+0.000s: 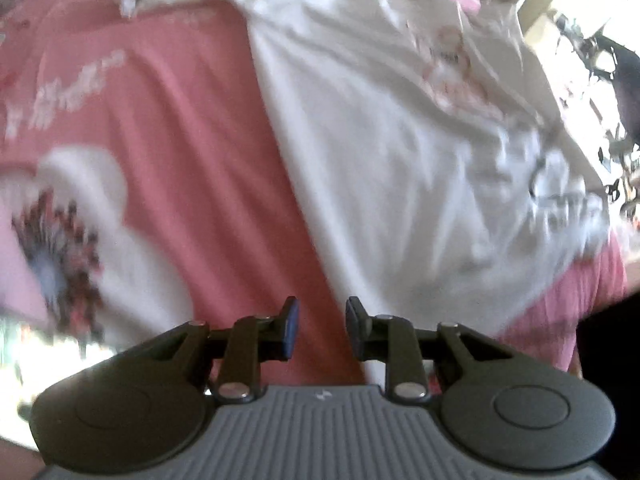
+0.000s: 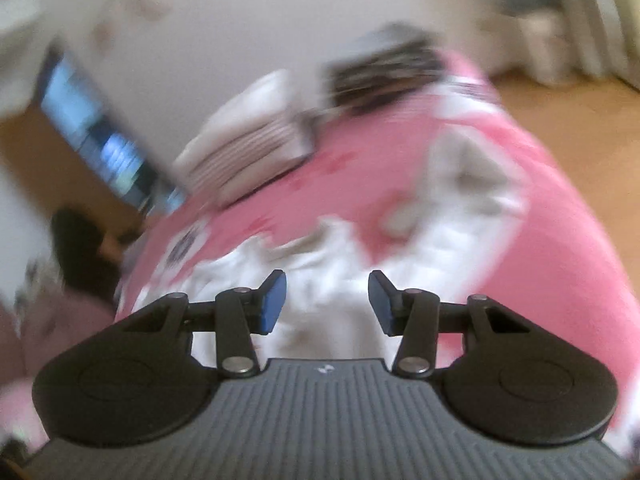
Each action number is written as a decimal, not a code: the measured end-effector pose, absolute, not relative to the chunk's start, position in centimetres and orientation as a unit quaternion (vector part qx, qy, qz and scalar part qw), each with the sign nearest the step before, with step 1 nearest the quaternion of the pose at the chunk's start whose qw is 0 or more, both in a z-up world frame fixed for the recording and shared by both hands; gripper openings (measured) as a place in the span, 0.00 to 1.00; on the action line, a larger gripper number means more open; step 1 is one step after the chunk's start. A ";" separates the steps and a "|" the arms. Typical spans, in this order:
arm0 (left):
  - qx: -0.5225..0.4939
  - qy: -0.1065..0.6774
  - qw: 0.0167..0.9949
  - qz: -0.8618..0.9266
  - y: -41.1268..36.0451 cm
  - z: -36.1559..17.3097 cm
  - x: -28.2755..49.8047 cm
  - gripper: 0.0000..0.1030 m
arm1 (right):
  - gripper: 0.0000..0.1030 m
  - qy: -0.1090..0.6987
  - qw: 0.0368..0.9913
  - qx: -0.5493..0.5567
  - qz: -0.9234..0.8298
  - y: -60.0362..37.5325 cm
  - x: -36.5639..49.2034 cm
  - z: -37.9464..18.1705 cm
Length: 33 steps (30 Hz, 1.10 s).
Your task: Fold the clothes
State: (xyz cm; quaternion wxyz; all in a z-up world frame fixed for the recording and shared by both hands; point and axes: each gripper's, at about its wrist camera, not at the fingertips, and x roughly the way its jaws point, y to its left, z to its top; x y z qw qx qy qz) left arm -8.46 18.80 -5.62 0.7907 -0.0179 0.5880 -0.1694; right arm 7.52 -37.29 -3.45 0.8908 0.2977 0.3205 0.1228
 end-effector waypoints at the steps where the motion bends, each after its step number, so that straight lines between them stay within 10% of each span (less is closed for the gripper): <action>1: -0.025 0.581 0.794 -0.177 18.5 -5.6 -7.6 0.25 | 0.49 0.319 0.886 0.322 0.099 -39.2 6.6 -4.0; 8: -0.022 0.531 0.798 -0.283 9.1 -7.5 -2.1 0.25 | 0.54 0.360 0.768 0.530 0.026 -44.5 9.1 -11.9; 16: -0.015 0.503 0.790 -0.351 0.2 -10.2 0.2 0.25 | 0.69 0.431 0.743 0.510 0.045 -40.6 17.2 -14.3; 18: -0.016 0.510 0.783 -0.355 -0.6 -10.9 0.0 0.25 | 0.59 0.433 0.757 0.488 0.050 -39.7 18.3 -13.8; 20: -0.014 0.516 0.779 -0.357 -1.0 -11.5 -0.3 0.25 | 0.11 0.431 0.773 0.463 0.053 -38.9 19.4 -13.3; 29: -0.033 0.526 0.776 -0.346 -0.5 -12.5 0.0 0.23 | 0.09 0.224 0.884 0.328 0.248 -37.3 23.3 -6.2; 33: -0.030 0.527 0.775 -0.346 -0.5 -12.6 -0.1 0.23 | 0.09 0.262 0.882 0.357 0.163 -40.5 25.4 -10.7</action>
